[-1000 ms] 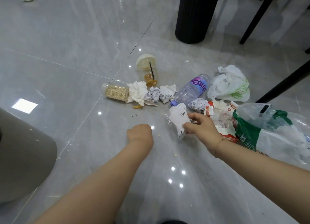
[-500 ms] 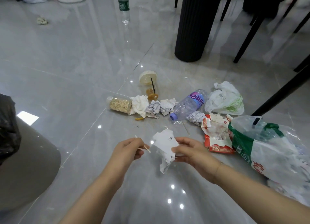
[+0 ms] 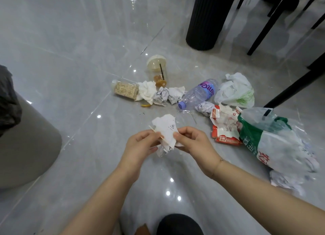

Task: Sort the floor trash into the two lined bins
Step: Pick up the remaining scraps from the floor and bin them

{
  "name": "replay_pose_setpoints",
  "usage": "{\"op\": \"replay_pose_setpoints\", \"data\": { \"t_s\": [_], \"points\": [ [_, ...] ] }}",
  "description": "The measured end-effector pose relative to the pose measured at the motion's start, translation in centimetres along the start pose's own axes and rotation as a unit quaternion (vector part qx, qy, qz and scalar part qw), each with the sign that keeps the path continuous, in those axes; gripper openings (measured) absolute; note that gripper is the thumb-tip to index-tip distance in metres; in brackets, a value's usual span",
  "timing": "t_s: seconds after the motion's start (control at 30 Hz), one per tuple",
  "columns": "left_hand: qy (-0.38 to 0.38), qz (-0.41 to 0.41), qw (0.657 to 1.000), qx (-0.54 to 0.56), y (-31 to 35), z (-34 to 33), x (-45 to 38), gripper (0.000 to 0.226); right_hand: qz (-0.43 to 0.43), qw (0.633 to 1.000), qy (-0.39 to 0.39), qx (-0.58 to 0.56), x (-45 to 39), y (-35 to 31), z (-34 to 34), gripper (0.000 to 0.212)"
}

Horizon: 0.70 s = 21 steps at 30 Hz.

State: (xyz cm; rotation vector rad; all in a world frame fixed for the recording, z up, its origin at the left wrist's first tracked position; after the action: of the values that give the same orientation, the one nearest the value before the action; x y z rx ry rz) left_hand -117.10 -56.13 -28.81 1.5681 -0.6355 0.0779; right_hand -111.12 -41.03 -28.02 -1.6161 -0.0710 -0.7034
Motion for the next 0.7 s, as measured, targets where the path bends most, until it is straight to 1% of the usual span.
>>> {"op": "replay_pose_setpoints", "data": {
  "t_s": [0.07, 0.13, 0.3, 0.37, 0.4, 0.43, 0.47, 0.5, 0.53, 0.57, 0.6, 0.63, 0.7],
  "points": [
    [0.005, -0.01, 1.0, -0.004, 0.1, 0.4, -0.2, 0.017, 0.001, 1.0, -0.008, -0.003, -0.2, -0.2, -0.2, 0.008],
    [-0.007, -0.003, 1.0, -0.008, -0.1, 0.6, -0.7, 0.017, -0.017, 0.999, -0.022, -0.02, -0.6, -0.3, -0.4, 0.009],
    [0.007, 0.026, 1.0, -0.012, -0.6, 1.4, -1.6, 0.016, -0.113, 0.99, -0.054, -0.071, -2.3, 0.3, -0.6, 0.008],
    [0.017, 0.04, 0.999, -0.011, -0.7, 1.7, -1.5, 0.016, -0.144, 0.987, -0.038, -0.062, -3.4, 0.6, -0.4, 0.012],
    [0.03, 0.042, 0.999, -0.01, -0.8, 2.0, -1.6, 0.018, -0.15, 0.988, -0.011, -0.038, -4.2, 0.9, 0.0, 0.015],
    [0.051, 0.038, 0.998, -0.009, -0.8, 2.5, -1.7, 0.018, -0.135, 0.99, 0.032, 0.013, -5.1, 1.0, 0.8, 0.016],
    [0.074, 0.031, 0.997, -0.011, -0.7, 3.1, -1.9, 0.018, -0.1, 0.987, 0.082, 0.094, -6.2, 0.8, 1.9, 0.017],
    [0.094, 0.023, 0.995, -0.013, -0.6, 3.6, -2.0, 0.016, -0.057, 0.972, 0.126, 0.191, -7.1, 0.4, 2.8, 0.019],
    [0.109, 0.017, 0.994, -0.013, -0.5, 4.0, -2.1, 0.015, -0.018, 0.945, 0.153, 0.288, -8.0, -0.1, 3.4, 0.022],
    [0.119, 0.015, 0.993, -0.01, -0.5, 4.3, -2.2, 0.015, 0.005, 0.915, 0.166, 0.368, -8.9, -0.3, 3.8, 0.028],
    [0.125, 0.014, 0.992, -0.008, -0.5, 4.5, -2.3, 0.015, 0.014, 0.891, 0.169, 0.42, -9.7, -0.4, 4.3, 0.035],
    [0.127, 0.015, 0.992, -0.008, -0.4, 4.6, -2.4, 0.015, 0.01, 0.877, 0.168, 0.451, -10.6, -0.3, 4.6, 0.042],
    [0.124, 0.022, 0.992, -0.006, -0.5, 4.7, -2.6, 0.015, -0.023, 0.867, 0.167, 0.468, -12.1, 0.2, 5.4, 0.057]
  ]
}}
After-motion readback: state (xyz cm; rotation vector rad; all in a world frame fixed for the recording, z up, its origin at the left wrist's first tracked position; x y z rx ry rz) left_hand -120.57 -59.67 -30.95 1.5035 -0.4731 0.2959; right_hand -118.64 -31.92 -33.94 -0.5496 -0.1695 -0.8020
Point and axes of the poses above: each hand's wrist, its own x-axis away from the middle knuckle, its own z-axis out of the back of the hand, y = z × x, the point moved 7 cm from there along -x, towards the middle knuckle, and after that the axes turned 6 degrees about -z, right-handed, at the moved point
